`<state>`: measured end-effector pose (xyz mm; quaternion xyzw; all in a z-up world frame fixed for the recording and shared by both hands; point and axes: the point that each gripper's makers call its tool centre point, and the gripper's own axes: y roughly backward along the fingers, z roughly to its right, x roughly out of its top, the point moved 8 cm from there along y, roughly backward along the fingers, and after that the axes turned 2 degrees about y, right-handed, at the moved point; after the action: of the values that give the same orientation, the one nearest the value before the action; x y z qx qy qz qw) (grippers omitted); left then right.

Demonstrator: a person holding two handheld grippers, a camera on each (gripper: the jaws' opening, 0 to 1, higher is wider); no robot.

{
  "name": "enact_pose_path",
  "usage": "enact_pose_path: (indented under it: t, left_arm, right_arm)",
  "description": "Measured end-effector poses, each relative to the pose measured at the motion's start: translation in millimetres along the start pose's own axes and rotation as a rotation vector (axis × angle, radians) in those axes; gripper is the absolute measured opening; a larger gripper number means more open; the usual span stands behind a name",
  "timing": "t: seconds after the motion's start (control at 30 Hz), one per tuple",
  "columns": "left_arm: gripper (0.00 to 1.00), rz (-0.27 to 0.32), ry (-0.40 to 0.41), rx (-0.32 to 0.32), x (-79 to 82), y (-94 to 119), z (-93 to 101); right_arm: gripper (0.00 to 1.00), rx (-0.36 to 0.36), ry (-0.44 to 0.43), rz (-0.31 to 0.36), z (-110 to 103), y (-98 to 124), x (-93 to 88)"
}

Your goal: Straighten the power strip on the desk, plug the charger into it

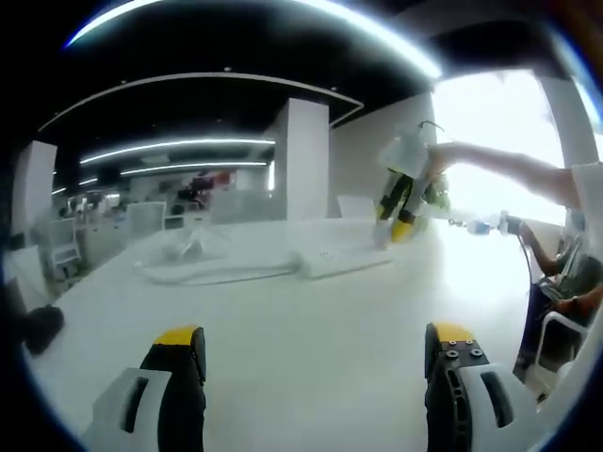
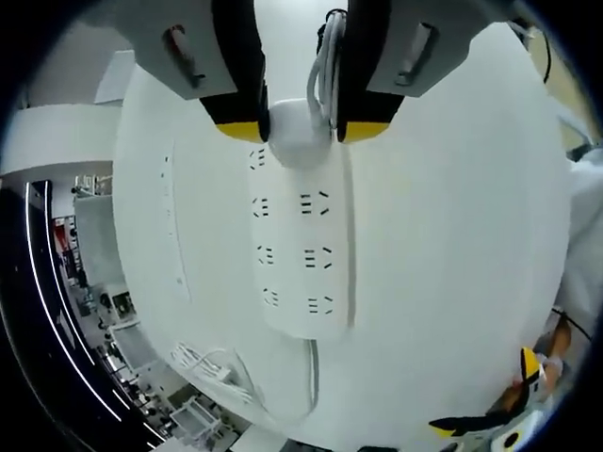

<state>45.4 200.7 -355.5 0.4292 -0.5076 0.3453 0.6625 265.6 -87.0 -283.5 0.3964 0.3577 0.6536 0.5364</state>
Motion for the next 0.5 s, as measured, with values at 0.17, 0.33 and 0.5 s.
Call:
enact_pose_path:
  t: [0.17,0.33,0.5]
  left_arm:
    - [0.99,-0.002,-0.004,-0.003,0.6,-0.5,0.8]
    - [0.99,-0.003,-0.007,-0.001,1.1,-0.2,1.1]
    - [0.99,-0.003,-0.004,0.001,0.8,-1.0,1.3]
  right_arm:
    - [0.26,-0.032,0.027,-0.020,-0.4,-1.5,1.4]
    - [0.26,-0.032,0.051,-0.022,-1.9,0.0,-0.2]
    - [0.26,-0.046,0.056,-0.009,-4.0,0.4,-0.1]
